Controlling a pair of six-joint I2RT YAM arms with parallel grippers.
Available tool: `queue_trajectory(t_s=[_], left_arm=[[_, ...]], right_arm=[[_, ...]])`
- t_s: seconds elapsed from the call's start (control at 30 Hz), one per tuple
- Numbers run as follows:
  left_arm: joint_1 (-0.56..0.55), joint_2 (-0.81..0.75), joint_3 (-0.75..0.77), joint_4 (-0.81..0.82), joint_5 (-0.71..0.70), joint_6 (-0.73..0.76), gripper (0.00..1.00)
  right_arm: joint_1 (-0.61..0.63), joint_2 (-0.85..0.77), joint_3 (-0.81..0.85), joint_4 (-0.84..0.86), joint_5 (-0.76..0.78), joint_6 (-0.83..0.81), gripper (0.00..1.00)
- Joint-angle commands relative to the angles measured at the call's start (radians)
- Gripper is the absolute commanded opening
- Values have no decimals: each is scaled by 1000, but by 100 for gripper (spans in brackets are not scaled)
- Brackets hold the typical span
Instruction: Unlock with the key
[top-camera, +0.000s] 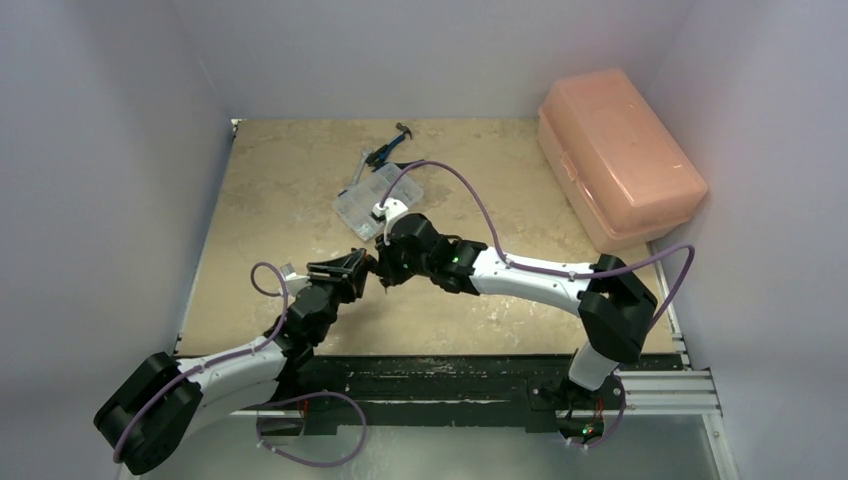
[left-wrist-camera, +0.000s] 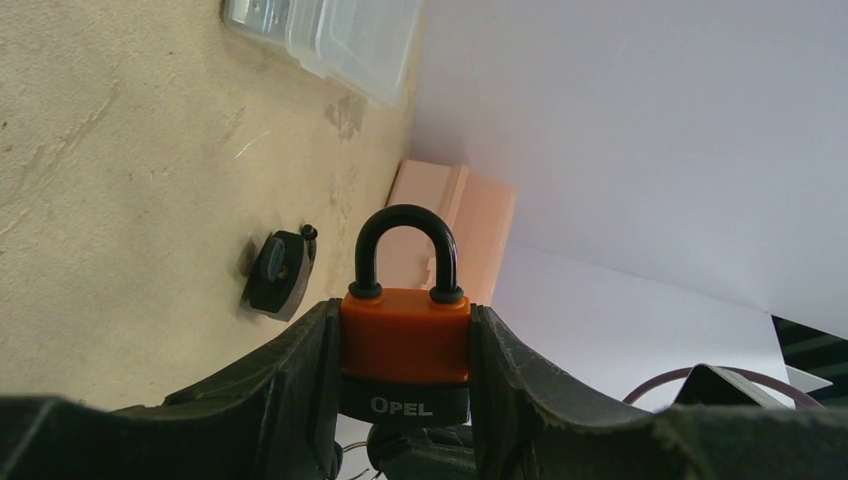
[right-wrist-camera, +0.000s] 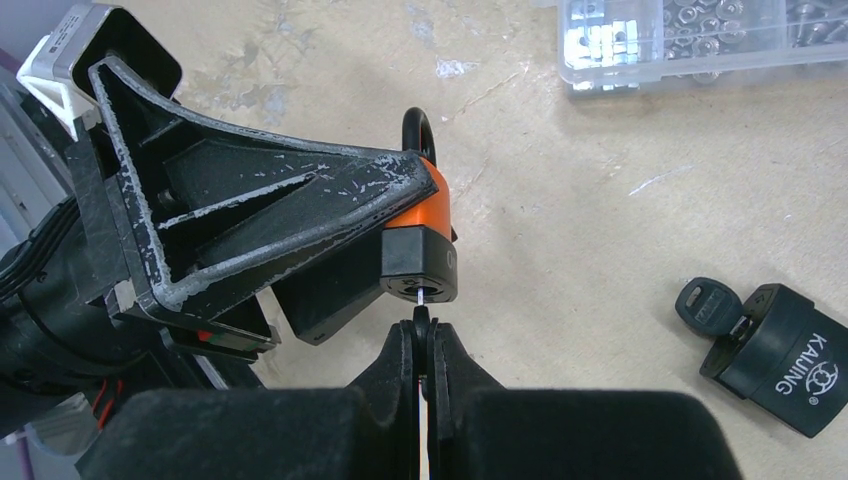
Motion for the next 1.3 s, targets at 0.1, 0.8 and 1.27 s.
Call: queue_trajectory(t_s=[0.1, 0.8, 1.27], left_arm=[[-33, -28, 91, 189, 173, 3, 0], [-53, -3, 135, 200, 181, 9, 0], [-60, 4, 183, 170, 218, 123, 0]], right_arm=[[-81, 5, 72, 148, 3, 110, 0], [-57, 30, 93, 146, 137, -74, 0], [-137, -30, 36, 174, -15, 40, 0]])
